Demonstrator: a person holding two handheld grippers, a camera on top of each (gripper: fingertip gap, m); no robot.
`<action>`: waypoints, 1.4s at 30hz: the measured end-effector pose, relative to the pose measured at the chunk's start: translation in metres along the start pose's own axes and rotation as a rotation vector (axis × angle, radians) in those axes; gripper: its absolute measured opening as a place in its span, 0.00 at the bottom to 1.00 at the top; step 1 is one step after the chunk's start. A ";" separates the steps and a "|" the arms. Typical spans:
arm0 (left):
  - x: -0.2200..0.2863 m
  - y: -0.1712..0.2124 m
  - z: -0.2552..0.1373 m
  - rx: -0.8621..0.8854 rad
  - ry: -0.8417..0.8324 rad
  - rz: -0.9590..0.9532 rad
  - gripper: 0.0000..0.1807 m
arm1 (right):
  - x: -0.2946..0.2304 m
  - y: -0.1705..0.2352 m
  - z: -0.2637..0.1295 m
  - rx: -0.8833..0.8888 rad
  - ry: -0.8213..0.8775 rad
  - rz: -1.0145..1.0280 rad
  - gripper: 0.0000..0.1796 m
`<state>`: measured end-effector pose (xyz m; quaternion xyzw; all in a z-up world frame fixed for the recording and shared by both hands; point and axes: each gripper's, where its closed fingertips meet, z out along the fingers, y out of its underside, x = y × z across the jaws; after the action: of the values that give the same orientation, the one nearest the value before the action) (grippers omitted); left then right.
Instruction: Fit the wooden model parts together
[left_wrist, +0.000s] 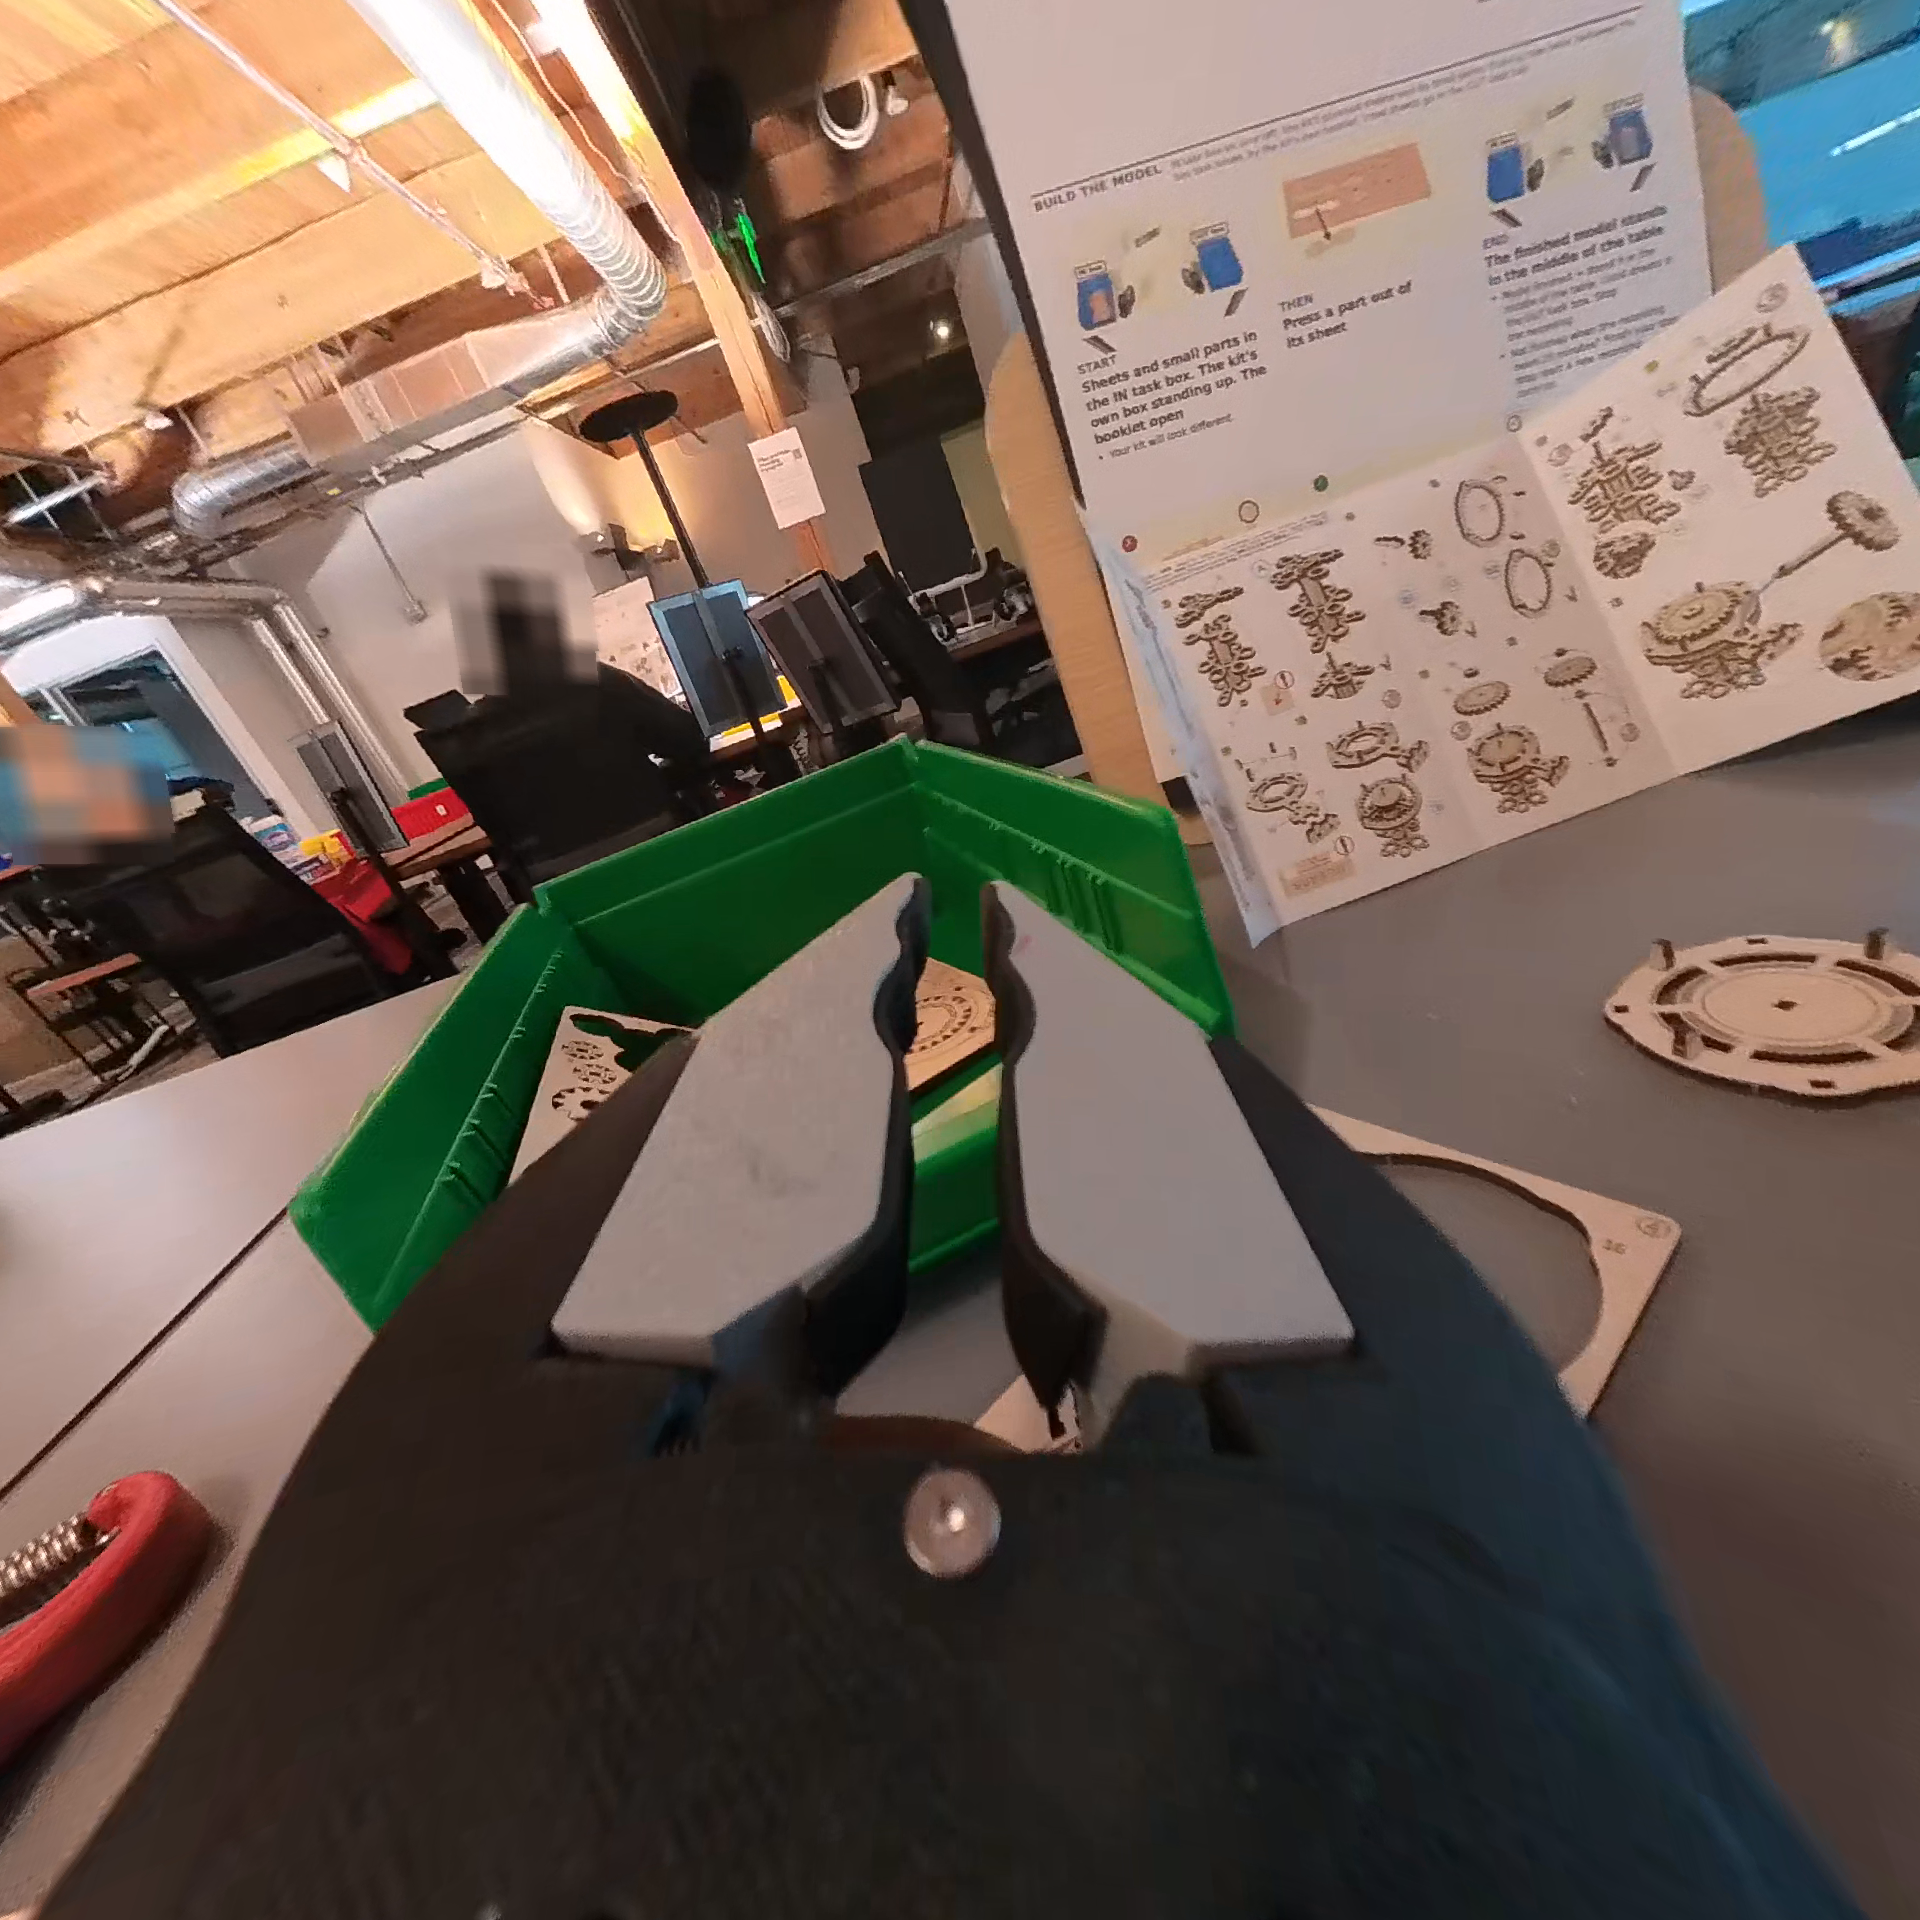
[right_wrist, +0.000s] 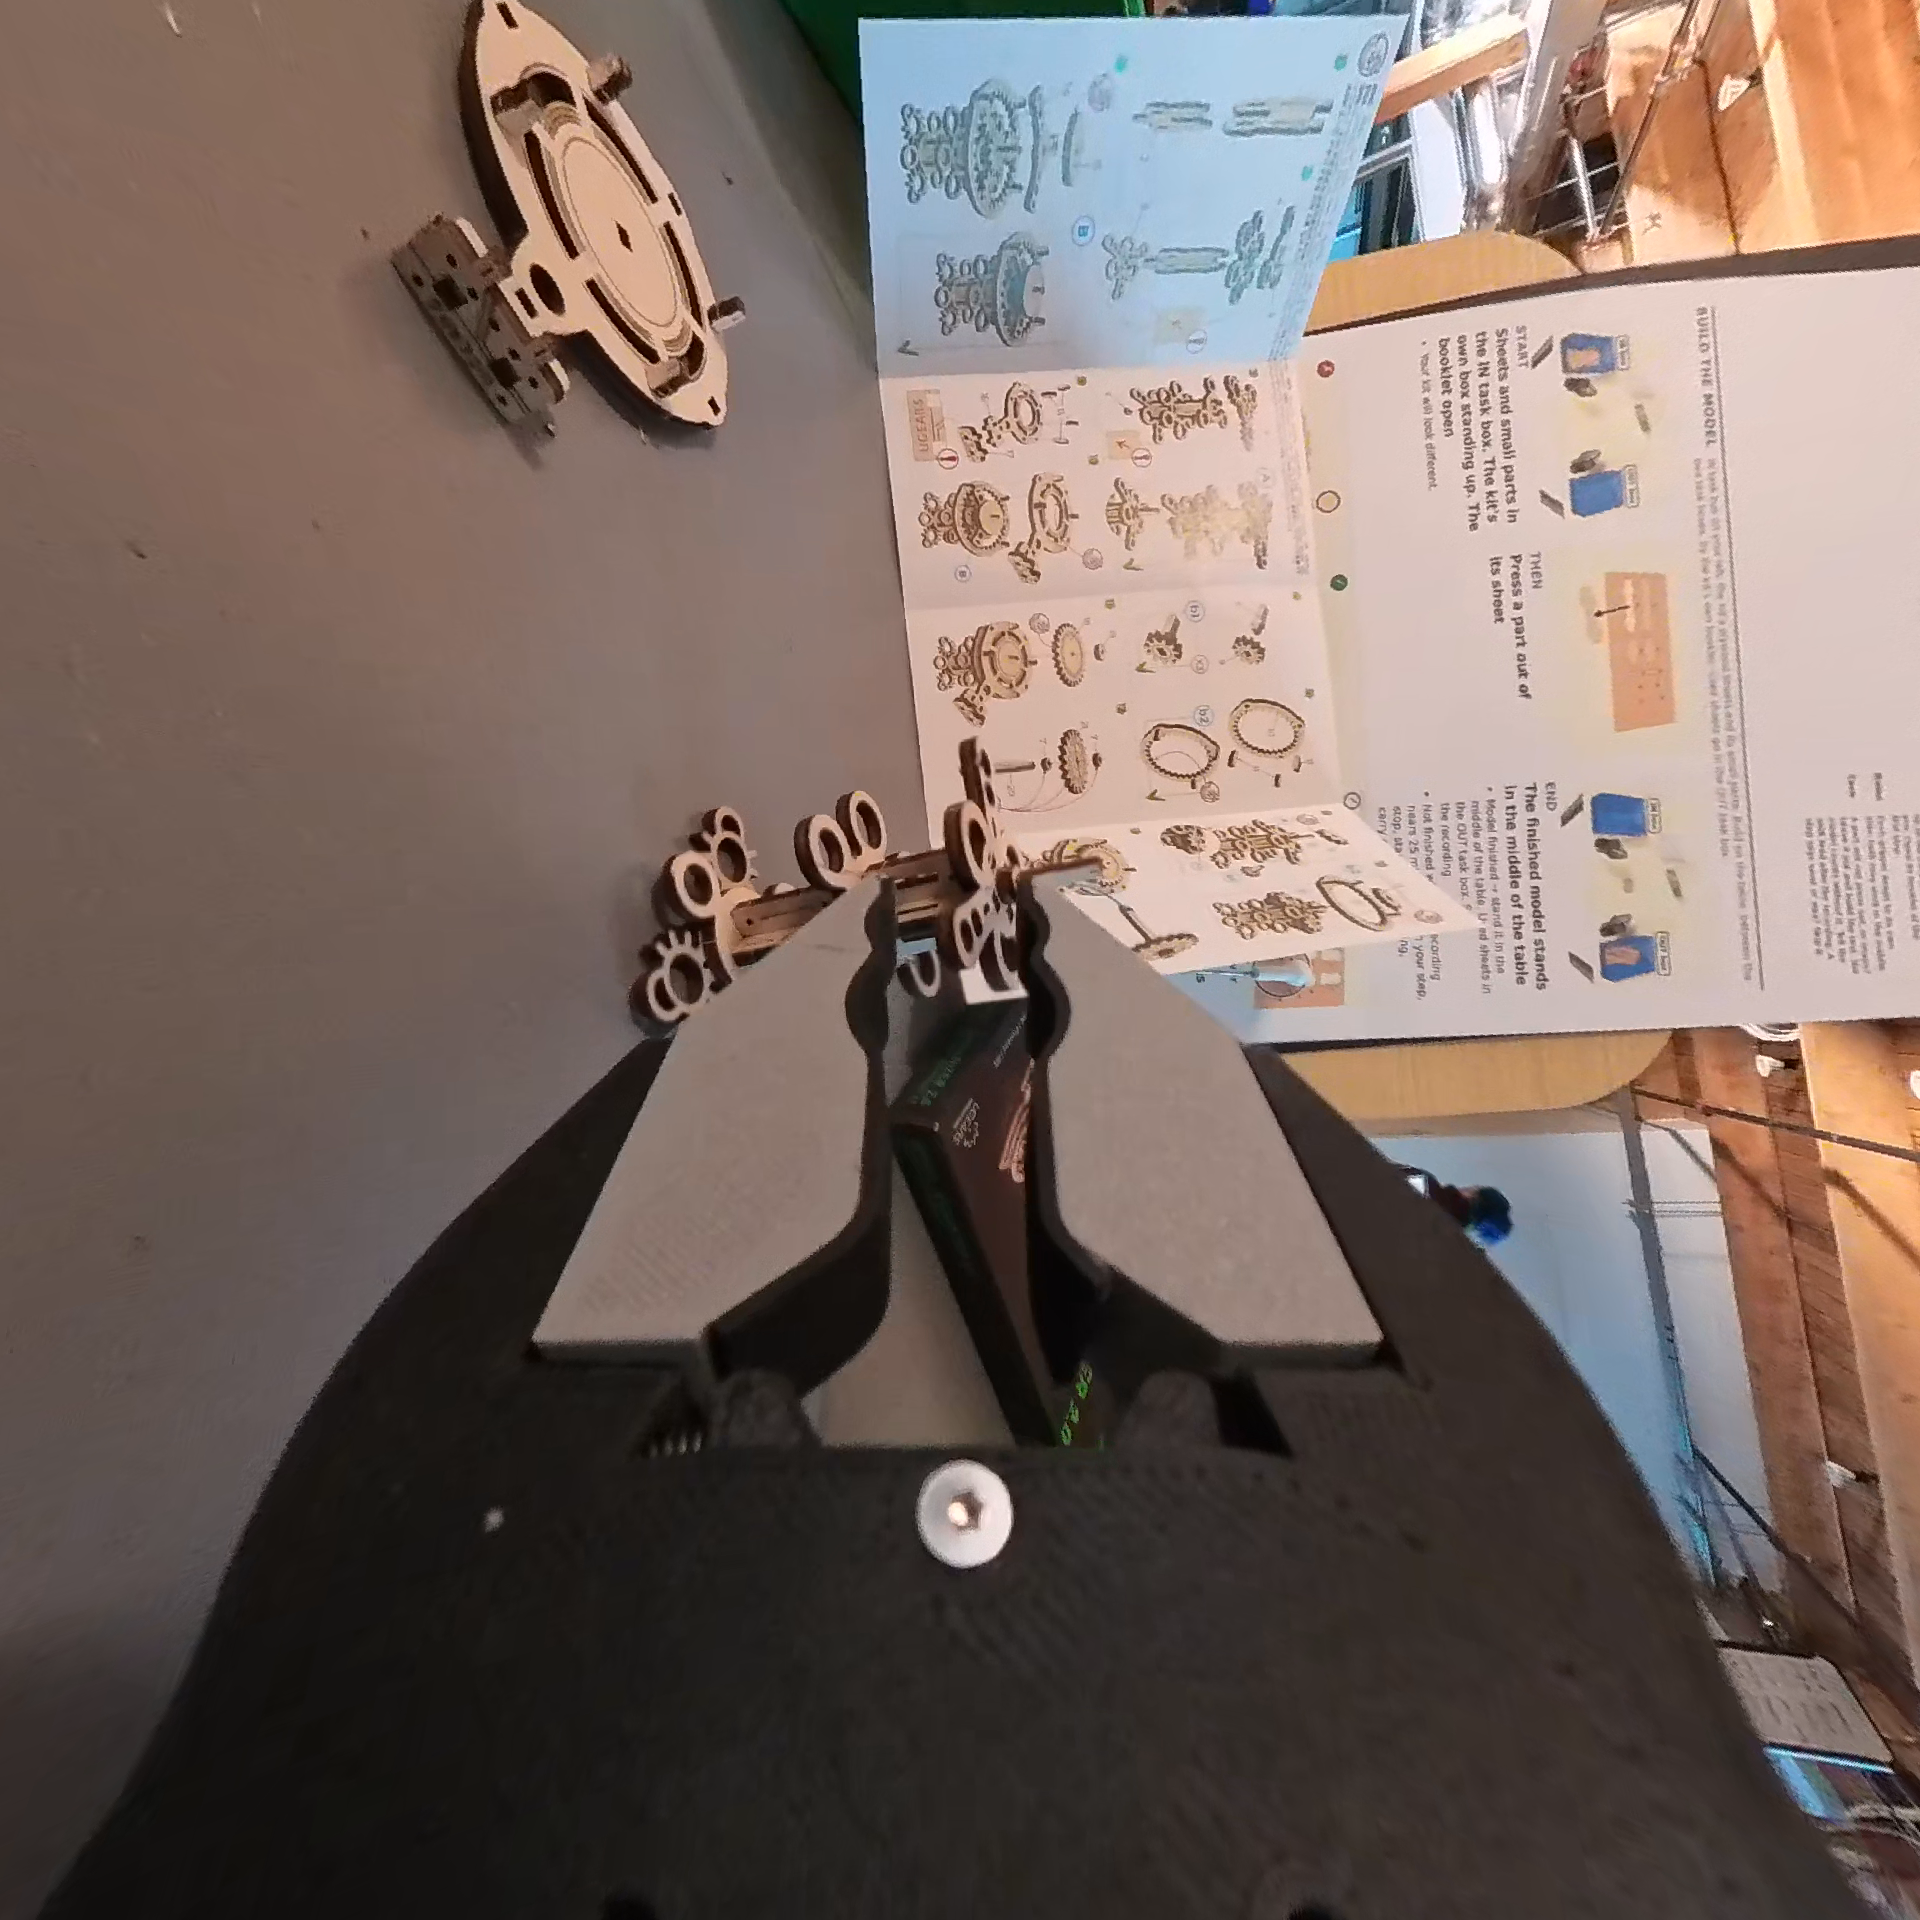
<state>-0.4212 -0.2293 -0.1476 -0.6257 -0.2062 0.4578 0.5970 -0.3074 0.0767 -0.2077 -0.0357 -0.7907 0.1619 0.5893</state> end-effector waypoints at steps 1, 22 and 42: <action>0.002 0.000 0.000 -0.002 0.003 0.012 0.03 | 0.000 -0.001 0.000 0.001 0.000 -0.002 0.10; 0.003 -0.001 0.000 0.009 0.004 0.018 0.03 | 0.000 -0.003 -0.001 -0.002 0.003 -0.007 0.10; 0.003 0.000 0.001 0.004 -0.001 0.022 0.03 | 0.000 -0.006 -0.003 0.011 -0.002 0.002 0.09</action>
<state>-0.4202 -0.2266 -0.1483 -0.6264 -0.1985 0.4650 0.5932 -0.3040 0.0711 -0.2055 -0.0331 -0.7903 0.1669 0.5887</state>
